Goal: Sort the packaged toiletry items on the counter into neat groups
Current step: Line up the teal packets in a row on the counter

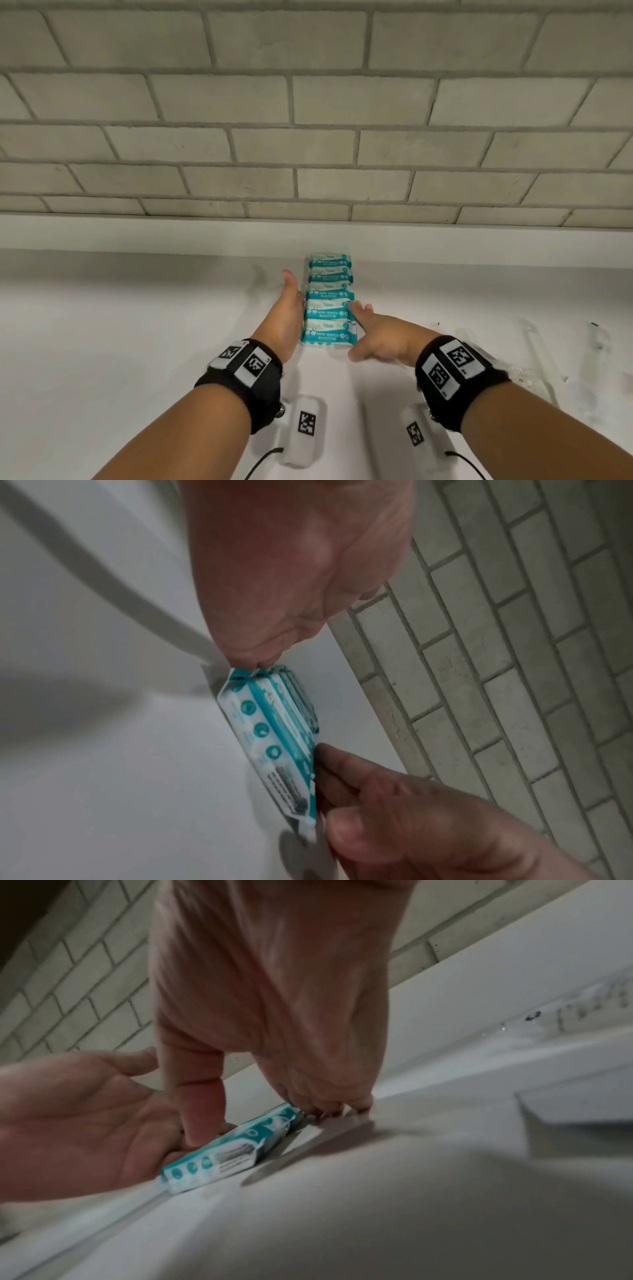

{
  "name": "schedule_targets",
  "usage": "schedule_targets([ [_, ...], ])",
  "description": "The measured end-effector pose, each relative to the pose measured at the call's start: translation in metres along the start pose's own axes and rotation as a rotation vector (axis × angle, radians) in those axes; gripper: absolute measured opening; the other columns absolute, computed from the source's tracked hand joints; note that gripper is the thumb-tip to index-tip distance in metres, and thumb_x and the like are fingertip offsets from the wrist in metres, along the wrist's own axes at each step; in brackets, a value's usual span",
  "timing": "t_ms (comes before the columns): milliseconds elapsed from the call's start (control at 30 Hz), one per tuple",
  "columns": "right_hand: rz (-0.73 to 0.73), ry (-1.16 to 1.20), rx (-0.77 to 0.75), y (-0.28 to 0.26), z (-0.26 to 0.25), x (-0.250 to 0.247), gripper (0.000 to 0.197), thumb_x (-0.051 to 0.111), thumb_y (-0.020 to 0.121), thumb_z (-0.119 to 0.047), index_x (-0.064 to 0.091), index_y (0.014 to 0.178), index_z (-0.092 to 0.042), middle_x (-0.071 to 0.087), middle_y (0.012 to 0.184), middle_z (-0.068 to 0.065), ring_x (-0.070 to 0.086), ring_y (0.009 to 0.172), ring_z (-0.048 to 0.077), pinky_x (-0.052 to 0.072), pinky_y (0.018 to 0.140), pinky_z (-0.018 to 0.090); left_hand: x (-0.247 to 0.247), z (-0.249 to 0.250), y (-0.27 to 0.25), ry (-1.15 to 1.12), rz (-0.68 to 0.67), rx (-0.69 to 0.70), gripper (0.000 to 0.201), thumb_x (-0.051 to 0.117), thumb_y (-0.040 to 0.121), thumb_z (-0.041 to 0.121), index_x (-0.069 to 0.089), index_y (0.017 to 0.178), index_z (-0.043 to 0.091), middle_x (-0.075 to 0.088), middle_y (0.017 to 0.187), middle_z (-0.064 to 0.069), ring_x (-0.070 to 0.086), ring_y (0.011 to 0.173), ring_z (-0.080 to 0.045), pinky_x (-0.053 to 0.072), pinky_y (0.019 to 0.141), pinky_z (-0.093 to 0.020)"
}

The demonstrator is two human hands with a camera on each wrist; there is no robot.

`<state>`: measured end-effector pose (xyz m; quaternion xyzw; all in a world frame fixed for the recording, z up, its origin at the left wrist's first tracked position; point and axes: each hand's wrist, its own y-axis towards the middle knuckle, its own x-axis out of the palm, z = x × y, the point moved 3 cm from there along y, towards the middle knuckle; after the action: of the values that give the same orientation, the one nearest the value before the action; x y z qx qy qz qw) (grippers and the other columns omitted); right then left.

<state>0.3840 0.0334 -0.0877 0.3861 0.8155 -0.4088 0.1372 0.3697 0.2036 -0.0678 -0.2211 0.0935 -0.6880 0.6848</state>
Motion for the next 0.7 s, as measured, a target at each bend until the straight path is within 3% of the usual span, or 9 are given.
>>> schedule_targets([
  [67,0.009,-0.064,0.006,-0.004,-0.005,0.002,0.108,0.070,0.079,-0.017,-0.008,0.153,-0.023,-0.011,0.161,0.001,0.008,0.149,0.014,0.021,0.118,0.030,0.006,-0.001,0.001,-0.051,-0.051,-0.035,0.078,0.007,0.089,0.073,0.056,0.122,0.021,0.069,0.119,-0.004,0.064,0.113,-0.015,0.046,0.095,-0.040],
  [100,0.016,-0.088,0.003,-0.007,-0.007,0.002,0.109,0.071,0.080,-0.017,-0.009,0.153,-0.023,-0.012,0.161,0.002,0.012,0.148,0.015,0.022,0.117,0.029,0.010,0.001,0.001,-0.084,-0.077,-0.050,0.074,0.007,0.090,0.072,0.060,0.107,0.024,0.076,0.098,0.001,0.072,0.092,-0.011,0.050,0.082,-0.035],
  [167,0.045,-0.129,0.000,-0.008,-0.011,0.002,0.110,0.072,0.081,-0.022,-0.010,0.153,-0.021,-0.010,0.162,0.005,0.014,0.148,0.017,0.021,0.115,0.028,0.009,-0.001,0.003,-0.092,-0.084,-0.054,0.071,0.007,0.091,0.071,0.060,0.096,0.024,0.077,0.082,0.005,0.074,0.076,-0.009,0.049,0.073,-0.031],
  [267,0.103,-0.186,-0.027,-0.011,-0.020,0.004,0.102,0.070,0.084,-0.026,-0.004,0.154,-0.016,0.004,0.162,0.008,0.019,0.147,0.019,0.023,0.115,0.031,0.008,0.000,0.002,-0.070,-0.091,-0.048,0.069,0.003,0.092,0.068,0.058,0.093,0.025,0.076,0.076,0.009,0.073,0.070,-0.005,0.049,0.069,-0.027],
  [367,0.177,-0.236,-0.080,-0.015,-0.030,0.005,0.077,0.059,0.091,-0.024,0.013,0.152,-0.014,0.022,0.157,0.009,0.018,0.146,0.022,0.023,0.118,0.040,0.011,0.001,0.003,-0.038,-0.121,-0.032,0.070,0.003,0.092,0.068,0.059,0.093,0.025,0.076,0.077,0.009,0.073,0.072,-0.005,0.049,0.068,-0.027],
  [500,0.205,-0.277,-0.098,-0.016,-0.032,0.007,0.074,0.057,0.091,-0.024,0.015,0.151,-0.014,0.021,0.156,0.010,0.025,0.143,0.023,0.027,0.116,0.043,0.001,-0.004,0.012,0.053,-0.107,-0.022,0.060,0.016,0.096,0.064,0.063,0.102,0.027,0.076,0.093,0.007,0.072,0.082,-0.003,0.049,0.077,-0.026],
  [567,0.232,-0.339,-0.114,-0.011,-0.029,0.009,0.085,0.059,0.088,-0.026,0.005,0.153,-0.017,0.005,0.161,0.009,0.031,0.141,0.024,0.033,0.113,0.045,-0.007,-0.004,0.010,0.404,-0.119,0.035,0.043,0.038,0.099,0.051,0.052,0.131,0.027,0.067,0.120,0.005,0.067,0.103,-0.007,0.052,0.088,-0.029],
  [633,0.249,-0.419,-0.128,-0.001,-0.026,0.011,0.090,0.057,0.086,-0.030,-0.002,0.154,-0.020,-0.005,0.162,0.005,0.030,0.139,0.026,0.038,0.108,0.047,-0.009,-0.002,0.012,0.846,-0.204,0.075,0.073,0.057,0.093,0.033,0.016,0.153,0.022,0.045,0.146,0.002,0.053,0.126,-0.015,0.046,0.104,-0.037],
  [700,0.237,-0.471,-0.144,0.009,-0.023,0.012,0.088,0.053,0.084,-0.032,0.001,0.154,-0.022,0.001,0.162,0.003,0.026,0.141,0.030,0.038,0.107,0.051,-0.006,0.001,0.009,1.315,-0.233,0.087,0.092,0.060,0.090,0.038,-0.004,0.154,0.019,0.011,0.161,0.000,0.021,0.147,-0.023,0.026,0.118,-0.038],
])
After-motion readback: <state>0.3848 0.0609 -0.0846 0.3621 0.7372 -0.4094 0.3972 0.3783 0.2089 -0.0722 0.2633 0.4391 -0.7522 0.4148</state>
